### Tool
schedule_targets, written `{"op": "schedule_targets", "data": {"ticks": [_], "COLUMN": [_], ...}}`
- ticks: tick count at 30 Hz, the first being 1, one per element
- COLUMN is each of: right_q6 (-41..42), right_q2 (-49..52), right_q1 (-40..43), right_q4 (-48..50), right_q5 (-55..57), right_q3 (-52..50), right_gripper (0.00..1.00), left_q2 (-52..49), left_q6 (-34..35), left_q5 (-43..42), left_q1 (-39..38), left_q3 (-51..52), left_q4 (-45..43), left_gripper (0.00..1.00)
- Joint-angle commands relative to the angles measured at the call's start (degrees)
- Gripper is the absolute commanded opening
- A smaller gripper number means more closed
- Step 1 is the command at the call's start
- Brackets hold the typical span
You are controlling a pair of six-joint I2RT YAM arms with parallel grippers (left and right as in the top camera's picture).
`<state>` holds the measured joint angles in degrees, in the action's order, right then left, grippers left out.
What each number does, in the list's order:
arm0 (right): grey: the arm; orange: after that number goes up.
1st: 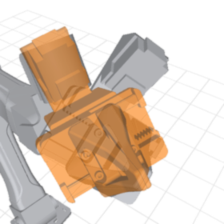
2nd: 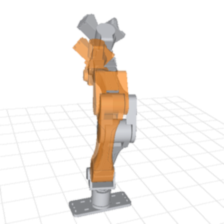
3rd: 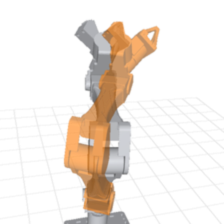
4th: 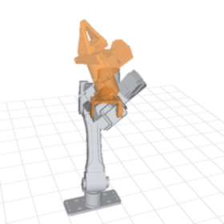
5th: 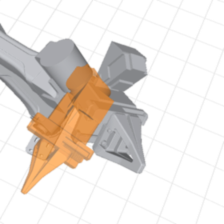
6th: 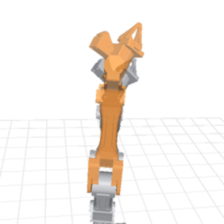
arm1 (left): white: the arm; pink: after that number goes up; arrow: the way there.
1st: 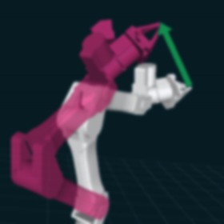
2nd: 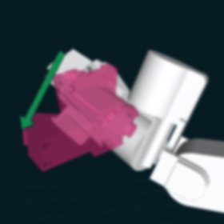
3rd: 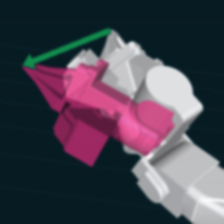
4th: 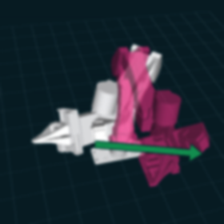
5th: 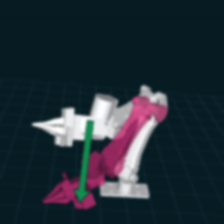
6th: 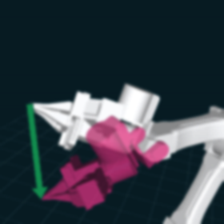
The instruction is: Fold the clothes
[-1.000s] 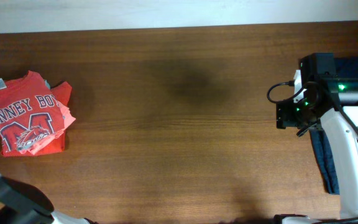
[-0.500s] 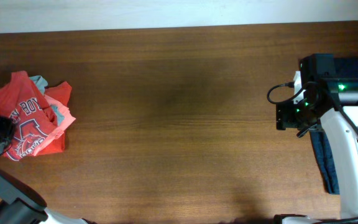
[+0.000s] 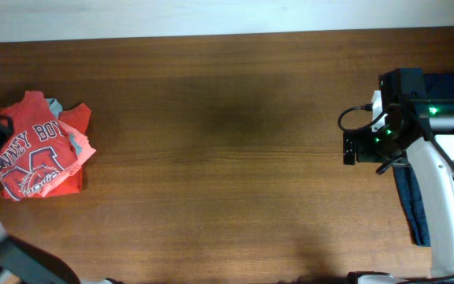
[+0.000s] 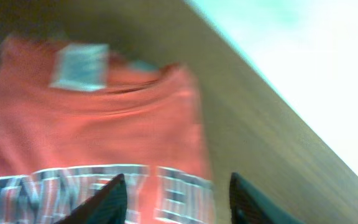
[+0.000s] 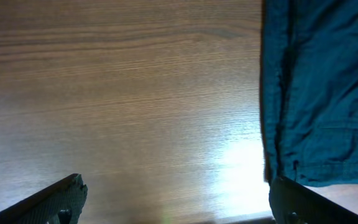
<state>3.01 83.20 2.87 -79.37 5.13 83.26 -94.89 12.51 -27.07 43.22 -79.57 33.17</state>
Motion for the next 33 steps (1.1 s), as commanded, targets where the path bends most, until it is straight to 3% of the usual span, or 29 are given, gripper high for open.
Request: {"op": "schedule_targets", "data": {"ticks": [1,6,12,14,16,18,27,30,33], "right_q6": [0.42,0.39,0.17,0.13,-1.14,-3.45,-4.39,-1.73,-1.01], "right_q2": [-0.22,-0.22,-0.22,-0.22,-0.20,-0.22,-4.04,-8.28,-14.25], "right_q1": [0.15,0.15,0.15,0.15,0.15,0.15,0.22,0.22,0.20], "right_q4": [1.22,6.69,16.15,18.97,20.33,20.13,12.85,10.67,10.34], "right_q5": [-2.16,-4.55,-9.51,-9.49,-9.73,-9.84,-8.63,-4.11,-3.91], "right_q3": [0.81,0.81,0.81,0.81,0.81,0.81,0.81,0.57,-1.09], "right_gripper": [0.99,0.99,0.99,0.99,0.99,0.99,0.99,0.99,0.99], "left_q2": [10.05,11.78,11.76,11.76,11.76,11.76,12.22,14.19,18.62], "left_q6": [-6.56,-12.37,-15.63,-15.63,-15.67,-15.65,-16.13,-21.77,-22.47], "left_q5": [-0.13,4.33,7.67,11.23,13.77,15.85,18.82,14.53,14.49], "left_q1": [-6.40,-17.05,-30.84,-35.69,-40.54,-43.76,-48.48,-48.70,-49.24], "left_q3": [-1.86,-1.97,-1.97,-1.97,-1.97,-1.97,-1.97,-1.75,-0.33], "left_q4": [2.23,10.54,14.23,15.93,17.42,17.92,27.30,28.63,28.30], "left_gripper": [0.66,0.72,0.73,0.81,0.99,0.99,0.99,0.99,0.99]}}
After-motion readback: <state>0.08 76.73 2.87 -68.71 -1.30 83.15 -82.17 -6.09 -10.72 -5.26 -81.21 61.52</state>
